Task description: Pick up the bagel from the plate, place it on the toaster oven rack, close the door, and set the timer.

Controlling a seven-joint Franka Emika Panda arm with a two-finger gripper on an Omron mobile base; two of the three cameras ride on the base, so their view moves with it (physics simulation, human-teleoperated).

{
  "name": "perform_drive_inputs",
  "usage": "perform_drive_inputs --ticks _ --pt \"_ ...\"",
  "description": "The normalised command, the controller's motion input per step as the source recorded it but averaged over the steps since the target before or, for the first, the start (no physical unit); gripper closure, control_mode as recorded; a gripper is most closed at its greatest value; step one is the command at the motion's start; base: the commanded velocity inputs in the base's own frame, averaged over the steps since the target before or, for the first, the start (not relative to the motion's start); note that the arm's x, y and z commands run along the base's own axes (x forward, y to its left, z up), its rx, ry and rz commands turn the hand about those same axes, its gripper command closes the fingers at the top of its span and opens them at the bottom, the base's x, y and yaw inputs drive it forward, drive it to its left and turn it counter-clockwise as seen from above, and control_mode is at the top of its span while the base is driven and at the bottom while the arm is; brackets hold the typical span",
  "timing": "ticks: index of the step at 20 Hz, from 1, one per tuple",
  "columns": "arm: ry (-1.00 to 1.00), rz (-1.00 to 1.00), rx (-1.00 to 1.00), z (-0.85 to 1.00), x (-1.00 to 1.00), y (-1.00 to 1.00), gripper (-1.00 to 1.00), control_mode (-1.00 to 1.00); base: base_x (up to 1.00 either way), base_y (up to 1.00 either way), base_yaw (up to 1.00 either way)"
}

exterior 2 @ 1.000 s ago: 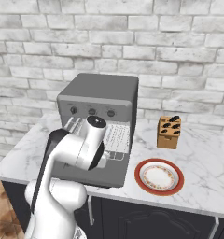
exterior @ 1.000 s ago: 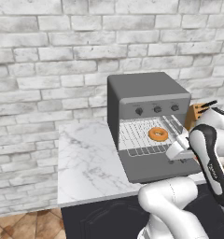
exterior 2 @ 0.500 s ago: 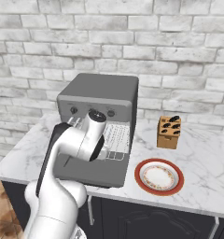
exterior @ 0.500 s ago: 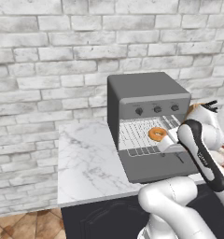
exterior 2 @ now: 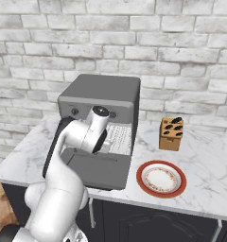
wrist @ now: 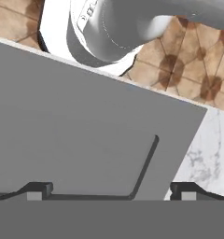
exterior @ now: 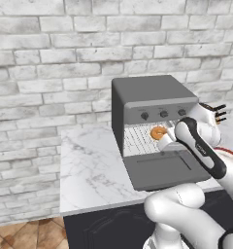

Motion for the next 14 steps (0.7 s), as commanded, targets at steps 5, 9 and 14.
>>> perform_drive_inputs --ticks 5,9,14 --pt "-0.01 0.00 0.00 0.00 0.50 0.01 -1.00 -1.00 0.00 0.00 0.00" --pt "-0.05 0.00 0.00 0.00 0.47 0.00 -1.00 -1.00 0.00 0.00 0.00" --pt "-0.06 0.00 0.00 0.00 0.47 0.00 -1.00 -1.00 0.00 0.00 0.00"
